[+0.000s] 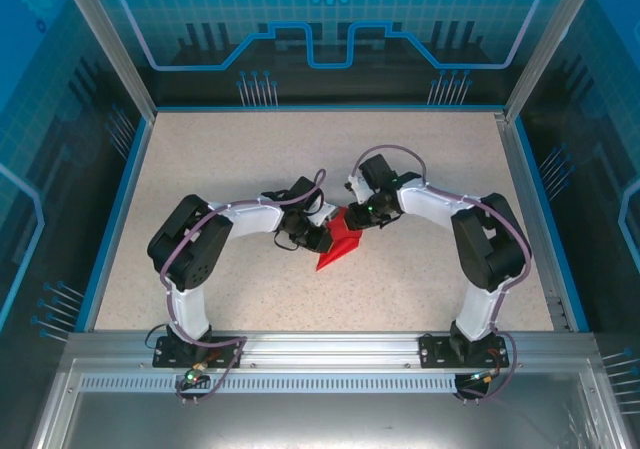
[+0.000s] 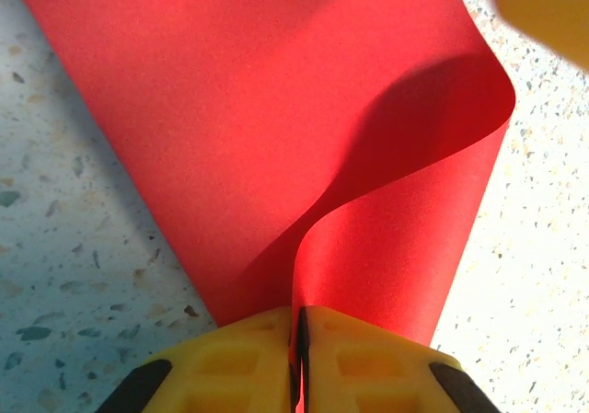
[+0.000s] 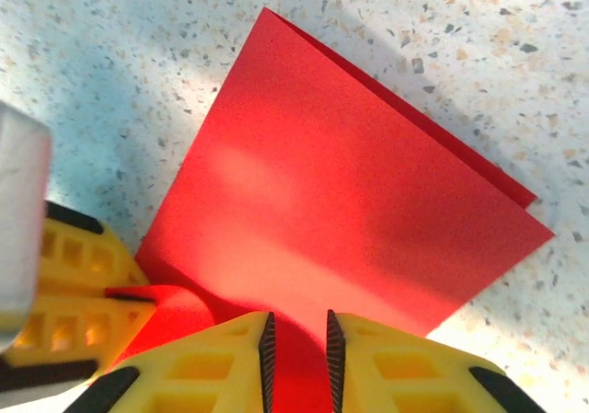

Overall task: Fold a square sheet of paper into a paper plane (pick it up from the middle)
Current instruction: Third fold the triangle at the center of the table.

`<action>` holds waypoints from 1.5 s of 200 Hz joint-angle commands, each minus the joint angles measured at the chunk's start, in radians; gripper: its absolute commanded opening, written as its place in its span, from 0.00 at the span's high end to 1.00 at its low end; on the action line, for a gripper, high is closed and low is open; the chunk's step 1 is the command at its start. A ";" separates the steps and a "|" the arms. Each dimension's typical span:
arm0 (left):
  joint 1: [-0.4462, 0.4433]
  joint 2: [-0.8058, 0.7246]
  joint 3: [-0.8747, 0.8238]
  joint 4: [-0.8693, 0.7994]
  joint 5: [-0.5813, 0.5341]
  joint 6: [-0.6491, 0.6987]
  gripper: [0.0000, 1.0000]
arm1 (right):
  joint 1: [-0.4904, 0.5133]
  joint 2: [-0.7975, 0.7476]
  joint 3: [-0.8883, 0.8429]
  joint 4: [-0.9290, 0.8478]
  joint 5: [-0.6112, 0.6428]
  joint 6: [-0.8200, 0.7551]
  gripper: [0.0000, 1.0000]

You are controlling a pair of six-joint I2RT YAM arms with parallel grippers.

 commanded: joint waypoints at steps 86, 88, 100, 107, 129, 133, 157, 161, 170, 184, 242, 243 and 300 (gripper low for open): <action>0.005 0.042 0.014 -0.022 0.007 0.035 0.88 | 0.023 -0.026 -0.101 0.032 -0.085 0.042 0.78; 0.006 0.042 0.014 -0.022 0.007 0.035 0.88 | 0.023 -0.026 -0.102 0.031 -0.083 0.039 0.79; 0.006 0.040 0.013 -0.023 0.007 0.035 0.88 | 0.030 -0.027 -0.108 0.027 -0.065 0.033 0.80; 0.005 0.040 0.013 -0.024 0.007 0.035 0.88 | 0.033 -0.027 -0.110 0.020 -0.054 0.024 0.80; 0.007 0.040 0.013 -0.025 0.010 0.035 0.88 | 0.041 -0.017 -0.112 0.008 -0.027 0.011 0.81; 0.006 0.041 0.014 -0.025 0.011 0.035 0.88 | 0.041 -0.016 -0.113 0.008 -0.025 0.010 0.82; 0.006 0.040 0.017 -0.025 0.016 0.035 0.88 | 0.045 -0.005 -0.113 0.005 -0.007 0.006 0.82; 0.006 0.040 0.017 -0.026 0.016 0.035 0.88 | 0.045 -0.004 -0.113 0.004 -0.005 0.006 0.82; 0.006 0.040 0.019 -0.028 0.016 0.037 0.88 | 0.049 0.000 -0.113 0.003 -0.002 0.005 0.83; 0.007 0.042 0.019 -0.027 0.018 0.036 0.87 | 0.052 0.007 -0.111 -0.004 0.007 0.002 0.83; 0.007 0.045 0.017 -0.028 0.019 0.037 0.87 | 0.064 0.022 -0.118 -0.012 0.018 -0.004 0.83; 0.006 0.046 0.017 -0.028 0.019 0.037 0.87 | 0.064 0.022 -0.119 -0.011 0.018 -0.004 0.83; 0.007 0.049 0.022 -0.031 0.024 0.040 0.87 | 0.080 0.028 -0.119 -0.033 0.034 -0.010 0.84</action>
